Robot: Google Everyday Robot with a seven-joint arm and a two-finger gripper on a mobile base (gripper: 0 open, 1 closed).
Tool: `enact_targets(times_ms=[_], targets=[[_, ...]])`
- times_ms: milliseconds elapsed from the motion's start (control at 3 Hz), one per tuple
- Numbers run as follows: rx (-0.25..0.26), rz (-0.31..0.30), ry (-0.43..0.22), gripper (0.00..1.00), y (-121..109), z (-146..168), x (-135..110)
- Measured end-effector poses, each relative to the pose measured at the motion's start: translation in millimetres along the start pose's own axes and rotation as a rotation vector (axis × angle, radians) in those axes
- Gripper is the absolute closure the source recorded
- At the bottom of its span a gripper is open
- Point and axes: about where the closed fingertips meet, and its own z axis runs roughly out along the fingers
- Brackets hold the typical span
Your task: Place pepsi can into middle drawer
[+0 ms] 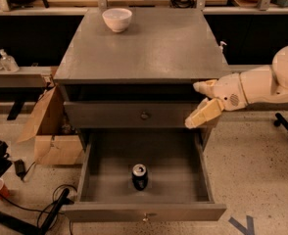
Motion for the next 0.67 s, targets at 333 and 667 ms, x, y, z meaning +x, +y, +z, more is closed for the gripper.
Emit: enact_targets(times_ms=[333, 667], targets=[[0.16, -0.014, 0.018, 0.0, -20.4, -74.4, -29.8], [0.336, -0.046, 0.024, 0.0, -32.6, -135.6, -46.0]])
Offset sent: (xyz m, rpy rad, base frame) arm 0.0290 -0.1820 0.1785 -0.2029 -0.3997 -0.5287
